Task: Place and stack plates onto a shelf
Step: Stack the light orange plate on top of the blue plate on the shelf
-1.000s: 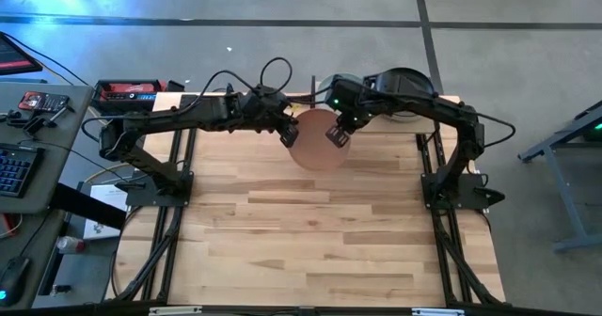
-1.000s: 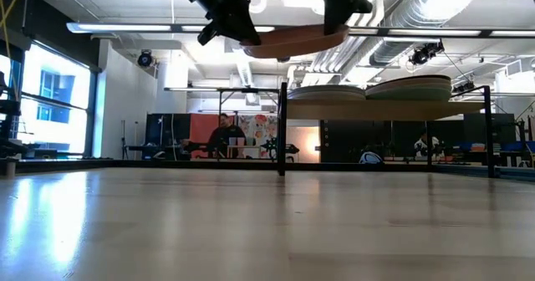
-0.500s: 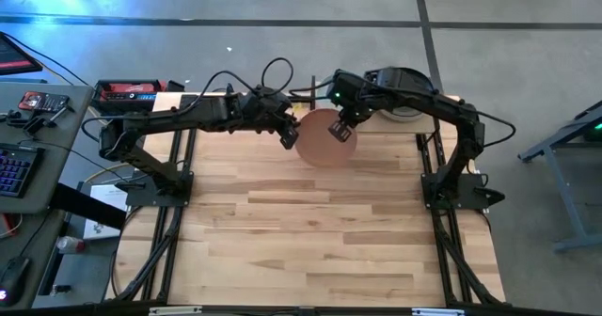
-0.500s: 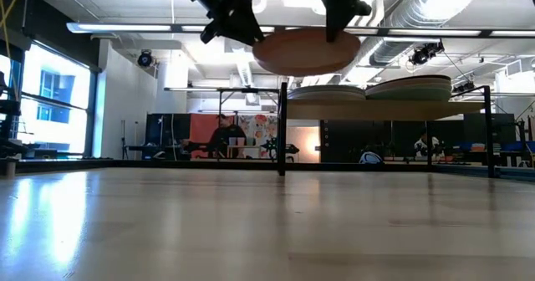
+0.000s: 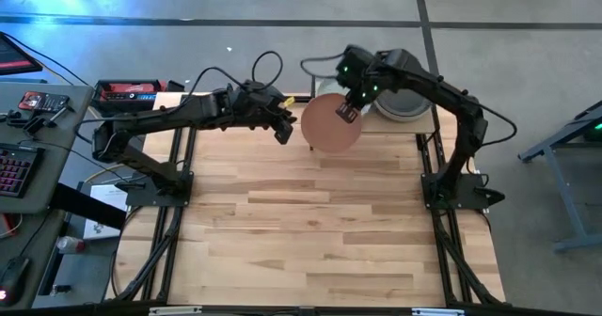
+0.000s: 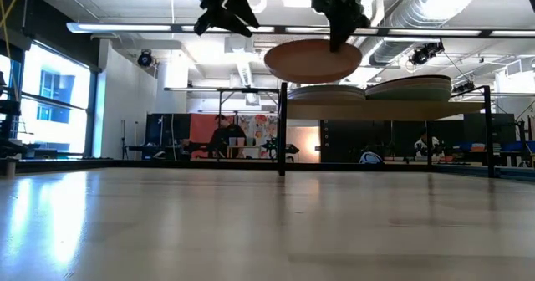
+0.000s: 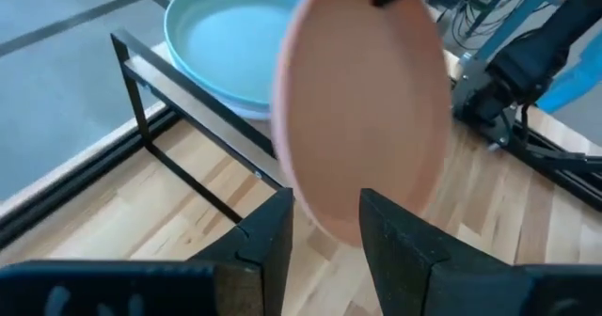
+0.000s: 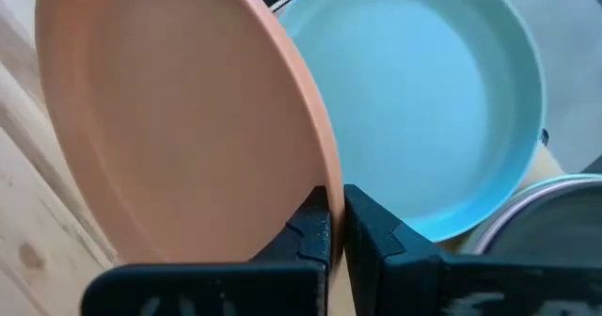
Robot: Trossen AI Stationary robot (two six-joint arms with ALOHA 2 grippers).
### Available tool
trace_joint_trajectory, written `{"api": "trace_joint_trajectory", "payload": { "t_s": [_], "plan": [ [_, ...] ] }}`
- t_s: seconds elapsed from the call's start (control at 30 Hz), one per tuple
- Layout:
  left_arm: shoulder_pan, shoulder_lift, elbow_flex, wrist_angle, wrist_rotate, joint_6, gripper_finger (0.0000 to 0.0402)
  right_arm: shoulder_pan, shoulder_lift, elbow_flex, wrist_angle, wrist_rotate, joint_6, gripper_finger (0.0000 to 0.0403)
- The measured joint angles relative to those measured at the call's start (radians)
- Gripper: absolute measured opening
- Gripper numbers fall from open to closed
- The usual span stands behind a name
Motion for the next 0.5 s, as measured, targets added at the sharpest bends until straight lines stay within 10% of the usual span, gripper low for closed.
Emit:
{"api": "trace_joint_trajectory", "payload": {
  "t_s": [0.5],
  "plan": [
    [0.009,-0.018,0.000,-0.001,0.000,0.102,0.0113,-0.379,0.000,0.000,0.132,-0.303,-0.105,0.0000]
  ]
}}
